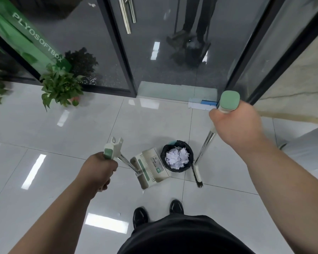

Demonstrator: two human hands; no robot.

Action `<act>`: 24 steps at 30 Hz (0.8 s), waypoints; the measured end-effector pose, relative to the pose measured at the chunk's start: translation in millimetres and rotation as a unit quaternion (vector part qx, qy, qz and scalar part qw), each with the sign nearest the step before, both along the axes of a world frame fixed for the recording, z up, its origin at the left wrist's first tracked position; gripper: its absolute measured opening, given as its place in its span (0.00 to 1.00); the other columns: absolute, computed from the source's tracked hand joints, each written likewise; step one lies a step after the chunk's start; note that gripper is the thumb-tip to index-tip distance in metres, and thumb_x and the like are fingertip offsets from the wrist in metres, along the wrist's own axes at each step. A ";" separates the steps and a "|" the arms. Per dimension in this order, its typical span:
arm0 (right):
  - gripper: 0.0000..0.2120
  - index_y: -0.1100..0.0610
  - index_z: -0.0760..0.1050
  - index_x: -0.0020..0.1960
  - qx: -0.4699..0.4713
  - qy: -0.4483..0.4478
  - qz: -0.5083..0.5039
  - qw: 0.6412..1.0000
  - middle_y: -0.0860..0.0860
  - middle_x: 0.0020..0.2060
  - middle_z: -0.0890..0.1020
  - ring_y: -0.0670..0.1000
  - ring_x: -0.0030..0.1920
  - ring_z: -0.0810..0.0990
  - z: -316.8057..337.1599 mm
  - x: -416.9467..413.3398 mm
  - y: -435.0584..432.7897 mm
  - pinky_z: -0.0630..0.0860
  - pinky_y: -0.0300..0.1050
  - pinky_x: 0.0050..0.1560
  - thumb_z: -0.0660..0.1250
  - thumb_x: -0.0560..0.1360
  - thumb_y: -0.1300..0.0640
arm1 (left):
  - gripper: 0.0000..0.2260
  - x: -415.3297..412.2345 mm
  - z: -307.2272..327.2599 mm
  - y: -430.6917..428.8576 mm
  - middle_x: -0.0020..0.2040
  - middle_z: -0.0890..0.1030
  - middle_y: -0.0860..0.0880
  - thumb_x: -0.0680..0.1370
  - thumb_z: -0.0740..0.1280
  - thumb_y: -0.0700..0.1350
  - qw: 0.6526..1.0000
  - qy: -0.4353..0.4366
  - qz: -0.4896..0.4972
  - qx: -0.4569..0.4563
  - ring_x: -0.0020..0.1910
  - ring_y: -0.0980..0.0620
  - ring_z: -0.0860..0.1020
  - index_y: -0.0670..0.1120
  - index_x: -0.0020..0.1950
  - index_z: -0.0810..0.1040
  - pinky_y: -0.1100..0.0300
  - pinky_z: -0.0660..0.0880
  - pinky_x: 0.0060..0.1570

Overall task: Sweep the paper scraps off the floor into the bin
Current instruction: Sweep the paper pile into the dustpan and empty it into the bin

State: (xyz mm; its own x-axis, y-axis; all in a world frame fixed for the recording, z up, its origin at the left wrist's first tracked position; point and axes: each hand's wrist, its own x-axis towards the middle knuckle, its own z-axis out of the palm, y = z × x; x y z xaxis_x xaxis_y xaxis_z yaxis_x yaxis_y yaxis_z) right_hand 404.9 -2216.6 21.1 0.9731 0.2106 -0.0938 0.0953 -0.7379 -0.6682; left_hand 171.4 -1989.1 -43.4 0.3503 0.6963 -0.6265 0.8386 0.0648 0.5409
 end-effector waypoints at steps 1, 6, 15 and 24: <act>0.11 0.57 0.69 0.35 0.006 -0.005 -0.001 1.000 0.53 0.31 0.76 0.63 0.39 0.79 1.5 0.6 2.2 0.80 0.57 0.43 0.66 0.72 0.53 | 0.07 2.4 0.8 -0.4 0.33 0.68 0.43 0.72 0.62 0.33 1.000 -0.006 0.003 -0.011 0.26 0.49 0.64 0.44 0.40 0.68 0.61 0.62 0.28; 0.13 0.55 0.66 0.34 0.027 -0.036 -0.015 0.999 0.50 0.29 0.72 0.59 0.36 0.73 5.8 11.0 7.2 0.78 0.54 0.41 0.66 0.71 0.52 | 0.08 14.0 2.4 -3.9 0.31 0.67 0.44 0.73 0.63 0.33 0.999 -0.037 0.001 -0.034 0.22 0.51 0.62 0.44 0.41 0.67 0.63 0.60 0.26; 0.12 0.55 0.65 0.34 0.021 -0.057 -0.033 0.998 0.50 0.29 0.72 0.60 0.37 0.74 6.5 27.0 3.8 0.76 0.53 0.42 0.66 0.71 0.53 | 0.08 42.9 21.3 10.6 0.30 0.67 0.44 0.72 0.63 0.33 0.998 -0.065 -0.009 -0.001 0.23 0.50 0.63 0.44 0.39 0.67 0.60 0.60 0.28; 0.11 0.57 0.67 0.36 0.020 -0.050 -0.049 0.997 0.51 0.31 0.74 0.62 0.40 0.78 1.8 43.6 -1.1 0.77 0.52 0.42 0.66 0.72 0.53 | 0.08 68.2 36.4 14.2 0.28 0.68 0.46 0.73 0.63 0.33 0.996 -0.084 -0.021 0.008 0.21 0.50 0.63 0.43 0.39 0.68 0.61 0.63 0.27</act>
